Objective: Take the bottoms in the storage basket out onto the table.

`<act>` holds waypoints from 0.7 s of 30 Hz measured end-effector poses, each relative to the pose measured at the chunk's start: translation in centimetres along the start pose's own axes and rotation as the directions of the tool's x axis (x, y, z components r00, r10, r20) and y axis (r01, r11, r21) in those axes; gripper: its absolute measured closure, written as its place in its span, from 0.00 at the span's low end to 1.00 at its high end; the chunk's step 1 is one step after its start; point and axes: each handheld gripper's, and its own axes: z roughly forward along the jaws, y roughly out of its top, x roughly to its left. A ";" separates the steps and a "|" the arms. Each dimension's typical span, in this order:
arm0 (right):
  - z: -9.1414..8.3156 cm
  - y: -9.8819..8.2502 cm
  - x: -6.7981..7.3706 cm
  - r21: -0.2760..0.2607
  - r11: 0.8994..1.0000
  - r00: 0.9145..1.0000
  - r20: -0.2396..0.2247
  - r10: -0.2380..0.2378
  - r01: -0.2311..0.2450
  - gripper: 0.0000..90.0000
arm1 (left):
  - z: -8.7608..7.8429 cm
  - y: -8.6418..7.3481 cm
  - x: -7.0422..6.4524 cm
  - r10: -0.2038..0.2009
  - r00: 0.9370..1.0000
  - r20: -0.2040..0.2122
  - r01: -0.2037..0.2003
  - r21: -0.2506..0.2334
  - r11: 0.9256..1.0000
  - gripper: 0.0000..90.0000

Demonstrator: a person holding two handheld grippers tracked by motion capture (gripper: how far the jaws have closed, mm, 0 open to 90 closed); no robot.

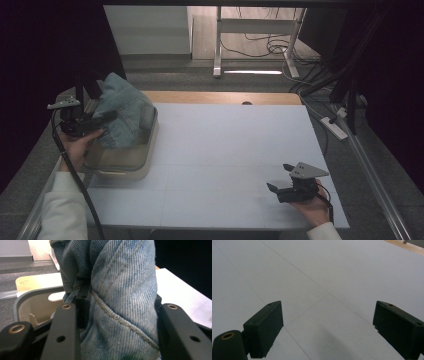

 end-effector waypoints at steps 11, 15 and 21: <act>0.0 0.0 0.0 -0.002 1.000 1.000 0.001 0.002 -0.002 0.10 | -0.4 0.2 -0.2 -0.010 1.000 0.019 0.011 -0.043 0.999 0.60; 0.1 0.0 0.0 -0.002 1.000 1.000 0.000 0.002 -0.002 0.10 | -0.6 0.3 -0.4 -0.013 1.000 0.027 0.014 -0.060 0.998 0.60; 0.1 0.0 0.0 -0.001 1.000 1.000 0.001 0.000 0.000 0.10 | -0.9 0.4 -0.5 -0.015 0.998 0.054 0.020 -0.086 0.996 0.60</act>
